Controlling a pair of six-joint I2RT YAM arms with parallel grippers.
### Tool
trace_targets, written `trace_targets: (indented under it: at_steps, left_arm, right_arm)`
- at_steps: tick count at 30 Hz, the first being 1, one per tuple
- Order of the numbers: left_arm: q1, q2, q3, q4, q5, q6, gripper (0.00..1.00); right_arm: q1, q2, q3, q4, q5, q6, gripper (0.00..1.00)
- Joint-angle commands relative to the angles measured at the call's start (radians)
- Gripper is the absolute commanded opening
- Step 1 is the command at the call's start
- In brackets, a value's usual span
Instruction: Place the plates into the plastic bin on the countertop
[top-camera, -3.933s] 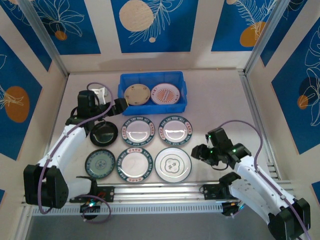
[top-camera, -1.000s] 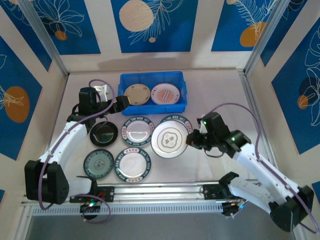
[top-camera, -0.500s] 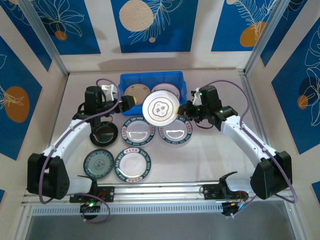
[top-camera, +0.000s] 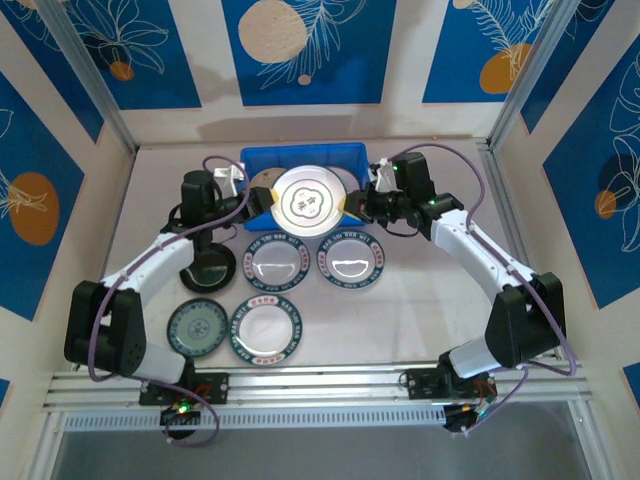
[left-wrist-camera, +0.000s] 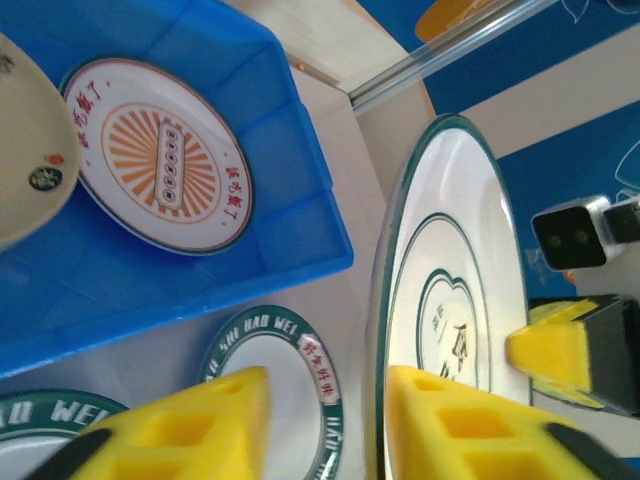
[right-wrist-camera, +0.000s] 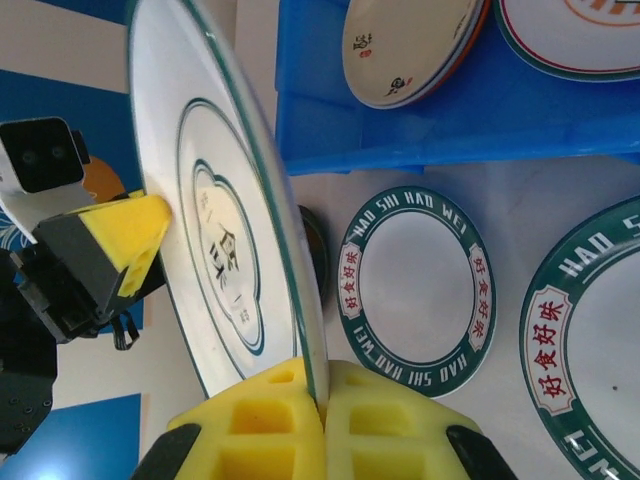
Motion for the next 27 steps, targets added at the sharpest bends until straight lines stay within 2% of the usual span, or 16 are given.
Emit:
trace_targets:
  at_steps: [1,4,8,11,13,18,21,22,23,25,26,27]
  left_arm:
    - [-0.012,0.008,0.006,0.066,0.030,-0.026,0.24]
    - [-0.012,0.011,0.008,0.070,0.033,-0.030,0.00]
    - [-0.012,0.018,0.005,0.097,0.056,-0.048,0.00]
    - [-0.012,0.030,0.000,0.123,0.075,-0.084,0.00]
    - [-0.012,0.037,-0.014,0.166,0.089,-0.117,0.00]
    - [-0.012,0.033,-0.032,0.167,0.093,-0.123,0.00]
    - [-0.012,0.010,-0.028,0.101,0.064,-0.081,0.00]
    - [-0.012,-0.004,-0.023,0.057,0.044,-0.053,0.05]
    - [-0.010,-0.021,-0.019,0.004,0.010,-0.018,0.39]
    - [-0.011,-0.055,-0.011,-0.087,-0.065,0.047,0.88]
    - [-0.010,-0.073,-0.004,-0.123,-0.096,0.082,1.00]
    - [-0.009,-0.086,0.003,-0.160,-0.126,0.107,1.00]
  right_arm:
    - [0.011,0.005,0.038,0.011,-0.058,-0.019,0.00]
    - [0.010,0.016,0.042,0.016,-0.054,-0.022,0.00]
    - [0.005,0.035,0.060,0.006,-0.022,-0.044,0.02]
    - [-0.009,0.055,0.078,0.004,-0.005,-0.057,0.16]
    - [-0.018,0.066,0.084,0.018,0.007,-0.057,0.19]
    - [-0.031,0.101,0.117,0.043,0.032,-0.047,0.00]
    - [-0.045,0.125,0.143,0.048,0.068,-0.037,0.00]
    - [-0.051,0.140,0.163,0.047,0.075,-0.040,0.00]
    - [-0.056,0.159,0.187,0.042,0.081,-0.044,0.00]
    - [-0.060,0.205,0.249,0.031,0.093,-0.059,0.00]
    - [-0.059,0.235,0.288,0.019,0.097,-0.069,0.00]
    - [-0.059,0.265,0.331,0.002,0.104,-0.078,0.00]
